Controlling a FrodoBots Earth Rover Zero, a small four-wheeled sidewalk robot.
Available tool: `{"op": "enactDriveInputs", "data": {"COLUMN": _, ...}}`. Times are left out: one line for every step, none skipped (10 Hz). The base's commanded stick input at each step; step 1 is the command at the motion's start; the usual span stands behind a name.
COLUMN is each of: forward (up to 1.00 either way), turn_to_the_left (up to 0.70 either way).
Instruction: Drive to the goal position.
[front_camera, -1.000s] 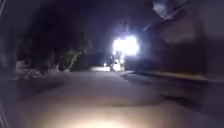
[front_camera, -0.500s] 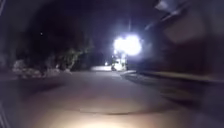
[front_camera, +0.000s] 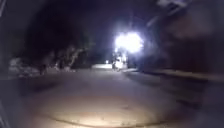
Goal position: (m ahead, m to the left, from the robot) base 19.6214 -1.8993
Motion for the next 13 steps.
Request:
{"op": "enactDriveInputs", "data": {"forward": 0.7, "turn_to_the_left": 0.0}}
{"op": "enactDriveInputs", "data": {"forward": 0.7, "turn_to_the_left": 0.0}}
{"op": "enactDriveInputs", "data": {"forward": 0.7, "turn_to_the_left": 0.0}}
{"op": "enactDriveInputs", "data": {"forward": 0.7, "turn_to_the_left": 0.0}}
{"op": "enactDriveInputs", "data": {"forward": 0.7, "turn_to_the_left": 0.0}}
{"op": "enactDriveInputs", "data": {"forward": 0.7, "turn_to_the_left": 0.0}}
{"op": "enactDriveInputs", "data": {"forward": 0.7, "turn_to_the_left": 0.0}}
{"op": "enactDriveInputs", "data": {"forward": 0.7, "turn_to_the_left": 0.0}}
{"op": "enactDriveInputs", "data": {"forward": 0.7, "turn_to_the_left": 0.0}}
{"op": "enactDriveInputs", "data": {"forward": 0.7, "turn_to_the_left": 0.0}}
{"op": "enactDriveInputs", "data": {"forward": 0.7, "turn_to_the_left": 0.0}}
{"op": "enactDriveInputs", "data": {"forward": 0.7, "turn_to_the_left": 0.0}}
{"op": "enactDriveInputs", "data": {"forward": 0.7, "turn_to_the_left": 0.0}}
